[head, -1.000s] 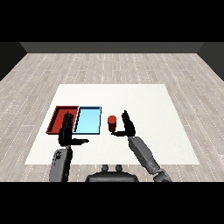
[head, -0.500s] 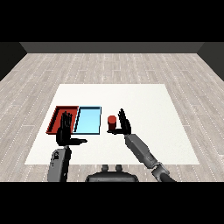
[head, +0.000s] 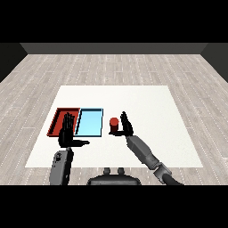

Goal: Pick the red can and put it in the red box

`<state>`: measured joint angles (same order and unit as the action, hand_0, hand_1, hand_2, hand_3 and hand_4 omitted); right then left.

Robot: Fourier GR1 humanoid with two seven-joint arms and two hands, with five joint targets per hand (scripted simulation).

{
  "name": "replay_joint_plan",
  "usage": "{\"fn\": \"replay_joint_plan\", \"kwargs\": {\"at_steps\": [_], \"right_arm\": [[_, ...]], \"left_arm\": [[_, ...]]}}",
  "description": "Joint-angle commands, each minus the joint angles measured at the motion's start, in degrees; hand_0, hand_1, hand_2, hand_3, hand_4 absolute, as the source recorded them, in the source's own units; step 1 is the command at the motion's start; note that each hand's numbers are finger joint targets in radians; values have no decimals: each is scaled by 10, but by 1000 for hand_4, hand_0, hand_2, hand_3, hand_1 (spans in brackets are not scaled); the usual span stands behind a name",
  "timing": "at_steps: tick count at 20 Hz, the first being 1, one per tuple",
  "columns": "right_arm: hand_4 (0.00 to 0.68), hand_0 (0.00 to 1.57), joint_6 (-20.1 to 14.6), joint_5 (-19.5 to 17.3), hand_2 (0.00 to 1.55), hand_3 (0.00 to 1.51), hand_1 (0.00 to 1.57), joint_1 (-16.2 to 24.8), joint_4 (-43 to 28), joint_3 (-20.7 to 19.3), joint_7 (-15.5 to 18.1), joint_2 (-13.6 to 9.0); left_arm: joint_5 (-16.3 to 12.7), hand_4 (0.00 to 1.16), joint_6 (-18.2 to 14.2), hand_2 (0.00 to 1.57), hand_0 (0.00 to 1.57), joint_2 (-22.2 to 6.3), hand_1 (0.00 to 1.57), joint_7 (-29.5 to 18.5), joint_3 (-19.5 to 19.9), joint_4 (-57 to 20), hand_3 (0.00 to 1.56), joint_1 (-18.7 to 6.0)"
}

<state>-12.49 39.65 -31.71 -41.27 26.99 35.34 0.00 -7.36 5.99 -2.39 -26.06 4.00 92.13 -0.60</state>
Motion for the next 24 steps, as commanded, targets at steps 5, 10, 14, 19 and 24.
{"fn": "replay_joint_plan", "kwargs": {"at_steps": [5,10,14,19,24], "right_arm": [[0,0,-40,52,0,0,0,-37,18,49,-7,0],[0,0,-7,69,0,0,0,-95,82,23,-10,0],[0,0,-19,75,0,0,0,-54,27,53,-12,0],[0,0,-56,126,0,0,0,-77,33,113,-1,0],[0,0,-48,148,0,0,0,-64,45,140,23,0]], "left_arm": [[12,0,-10,0,0,-2,0,10,-4,19,0,7],[6,0,-3,0,0,8,0,-28,-4,-9,0,10],[3,0,-10,0,0,-6,0,3,13,-31,0,-46],[3,0,-5,0,0,11,0,-6,-17,28,0,33],[-2,0,-11,0,0,15,0,21,-20,38,0,22]]}}
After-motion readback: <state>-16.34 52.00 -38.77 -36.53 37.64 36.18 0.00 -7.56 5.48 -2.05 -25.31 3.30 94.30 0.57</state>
